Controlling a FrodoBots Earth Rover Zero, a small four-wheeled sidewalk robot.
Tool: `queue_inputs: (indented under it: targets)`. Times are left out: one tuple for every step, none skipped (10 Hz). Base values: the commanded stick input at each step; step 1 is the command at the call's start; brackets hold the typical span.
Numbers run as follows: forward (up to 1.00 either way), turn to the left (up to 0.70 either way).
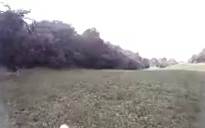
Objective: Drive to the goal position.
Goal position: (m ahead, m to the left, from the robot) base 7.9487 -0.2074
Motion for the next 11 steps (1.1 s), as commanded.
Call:
queue_inputs:
  targets:
    - [0.85,-0.23]
    - [0.85,-0.34]
    - [0.85,-0.3]
    - [0.85,0.0]
    - [0.85,0.0]
    - [0.85,0.0]
    - [0.85,-0.02]
    - [0.85,-0.07]
    - [0.85,-0.34]
    - [0.85,-0.34]
    - [0.85,-0.34]
